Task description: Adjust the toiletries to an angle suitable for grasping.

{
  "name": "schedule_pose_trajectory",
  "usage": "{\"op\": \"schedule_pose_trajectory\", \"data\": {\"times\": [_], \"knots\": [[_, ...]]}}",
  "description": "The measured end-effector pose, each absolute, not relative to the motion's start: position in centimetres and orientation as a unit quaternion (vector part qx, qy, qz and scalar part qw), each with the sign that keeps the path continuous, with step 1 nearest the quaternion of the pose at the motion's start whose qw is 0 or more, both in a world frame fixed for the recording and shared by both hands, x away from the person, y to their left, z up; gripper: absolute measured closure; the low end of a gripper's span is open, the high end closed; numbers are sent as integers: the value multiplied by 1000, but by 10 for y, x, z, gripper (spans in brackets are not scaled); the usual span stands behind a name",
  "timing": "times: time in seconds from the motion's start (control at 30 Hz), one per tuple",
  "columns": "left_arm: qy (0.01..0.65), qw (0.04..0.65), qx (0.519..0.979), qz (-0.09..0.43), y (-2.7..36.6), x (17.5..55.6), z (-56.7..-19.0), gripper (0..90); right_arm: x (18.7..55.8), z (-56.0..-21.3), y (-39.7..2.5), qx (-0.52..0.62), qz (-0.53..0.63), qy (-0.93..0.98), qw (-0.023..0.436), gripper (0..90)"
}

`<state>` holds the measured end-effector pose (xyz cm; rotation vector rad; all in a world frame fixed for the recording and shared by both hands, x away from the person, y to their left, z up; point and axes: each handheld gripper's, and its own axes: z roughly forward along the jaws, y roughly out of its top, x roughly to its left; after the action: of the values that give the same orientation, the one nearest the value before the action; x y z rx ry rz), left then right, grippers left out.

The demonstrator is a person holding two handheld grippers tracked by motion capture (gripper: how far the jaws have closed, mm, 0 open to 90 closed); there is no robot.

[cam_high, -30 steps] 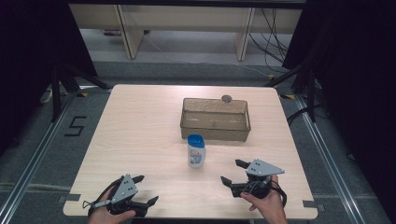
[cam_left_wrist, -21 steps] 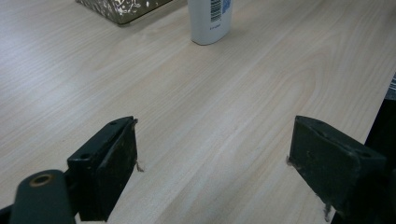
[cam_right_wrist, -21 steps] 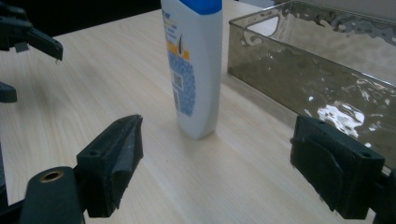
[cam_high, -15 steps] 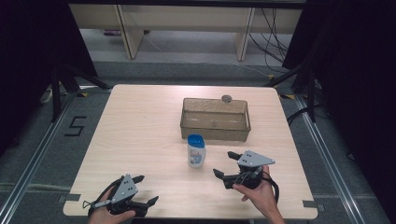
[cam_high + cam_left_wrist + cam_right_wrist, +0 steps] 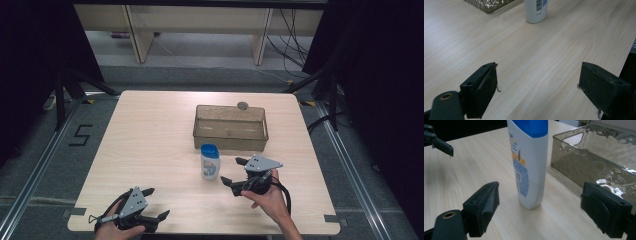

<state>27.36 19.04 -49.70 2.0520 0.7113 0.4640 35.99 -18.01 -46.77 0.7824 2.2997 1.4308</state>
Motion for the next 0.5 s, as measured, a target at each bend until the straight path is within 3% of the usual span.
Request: {"op": "schedule_pose_trajectory", "data": {"times": [0.5], "knots": [[287,445,827,187,190,274,-497,147,377,-470,-159,256,501,813,149,158]]}}
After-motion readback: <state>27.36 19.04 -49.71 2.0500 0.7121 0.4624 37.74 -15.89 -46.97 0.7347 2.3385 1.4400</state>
